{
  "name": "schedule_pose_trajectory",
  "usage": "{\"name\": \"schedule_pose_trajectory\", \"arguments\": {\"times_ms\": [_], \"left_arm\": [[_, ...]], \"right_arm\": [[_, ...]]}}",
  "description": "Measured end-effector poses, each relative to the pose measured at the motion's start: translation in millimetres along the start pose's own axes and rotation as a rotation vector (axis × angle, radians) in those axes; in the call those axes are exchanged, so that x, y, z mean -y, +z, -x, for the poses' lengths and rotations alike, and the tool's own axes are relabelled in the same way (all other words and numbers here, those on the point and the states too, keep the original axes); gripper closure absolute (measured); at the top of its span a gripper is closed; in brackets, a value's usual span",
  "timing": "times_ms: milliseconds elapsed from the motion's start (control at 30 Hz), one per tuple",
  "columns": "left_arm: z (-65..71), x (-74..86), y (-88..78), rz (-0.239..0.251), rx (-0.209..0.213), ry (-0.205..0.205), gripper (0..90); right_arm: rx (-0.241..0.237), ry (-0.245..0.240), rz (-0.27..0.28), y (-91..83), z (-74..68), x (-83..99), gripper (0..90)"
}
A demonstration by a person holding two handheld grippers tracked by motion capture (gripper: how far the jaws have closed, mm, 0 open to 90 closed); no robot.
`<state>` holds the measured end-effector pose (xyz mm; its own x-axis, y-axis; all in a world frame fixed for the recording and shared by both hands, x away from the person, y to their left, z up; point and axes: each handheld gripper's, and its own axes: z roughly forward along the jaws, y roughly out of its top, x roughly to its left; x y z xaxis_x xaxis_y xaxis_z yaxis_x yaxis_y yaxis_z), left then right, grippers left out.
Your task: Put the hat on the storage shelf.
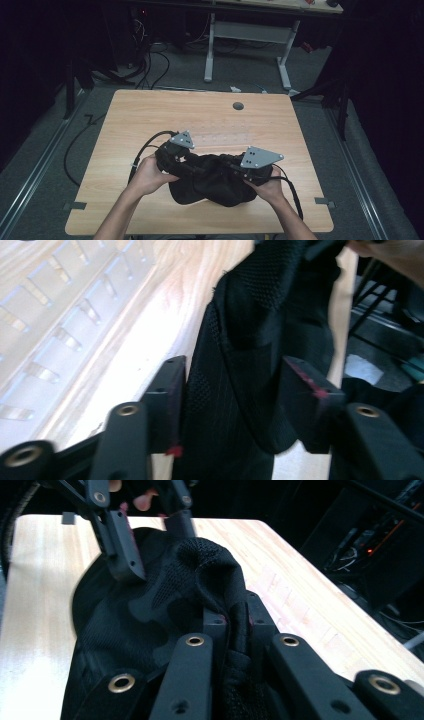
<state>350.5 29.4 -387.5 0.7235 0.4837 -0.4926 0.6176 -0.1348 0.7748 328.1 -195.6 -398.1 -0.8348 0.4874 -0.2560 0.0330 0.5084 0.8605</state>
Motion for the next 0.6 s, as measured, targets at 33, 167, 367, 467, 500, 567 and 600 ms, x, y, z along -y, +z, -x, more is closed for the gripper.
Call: {"name": "schedule_pose_trajectory", "arguments": {"times_ms": [33,167,367,467,500,567,600], "left_arm": [[0.7,-0.5,-2.1,0.002,0.012,-0.002,52.8],[2.0,-2.6,-6.3,0.015,0.022,-0.009,55.5],[2.3,-1.5,-4.3,0.005,-0.003,-0.002,49.9],[2.1,-1.1,-2.9,-0.002,-0.009,-0.002,49.4],[2.2,-1.1,-2.7,-0.006,-0.01,0.0,49.3],[3.0,-1.0,-1.4,-0.018,-0.011,0.009,48.0],[3.9,-0.9,0.0,-0.021,-0.01,0.014,47.3]], "right_arm": [[0.006,0.001,0.003,-0.3,0.2,0.0,84.2],[0.032,-0.011,0.022,-1.9,-1.7,-2.3,84.2],[0.054,-0.043,0.03,-0.3,-5.3,-6.0,84.3],[0.058,-0.059,0.025,1.1,-7.0,-7.0,84.2],[0.056,-0.061,0.024,1.4,-6.8,-7.1,84.3],[0.049,-0.066,0.028,2.0,-6.9,-7.4,84.3],[0.045,-0.074,0.028,2.2,-7.2,-7.9,84.3]]}}
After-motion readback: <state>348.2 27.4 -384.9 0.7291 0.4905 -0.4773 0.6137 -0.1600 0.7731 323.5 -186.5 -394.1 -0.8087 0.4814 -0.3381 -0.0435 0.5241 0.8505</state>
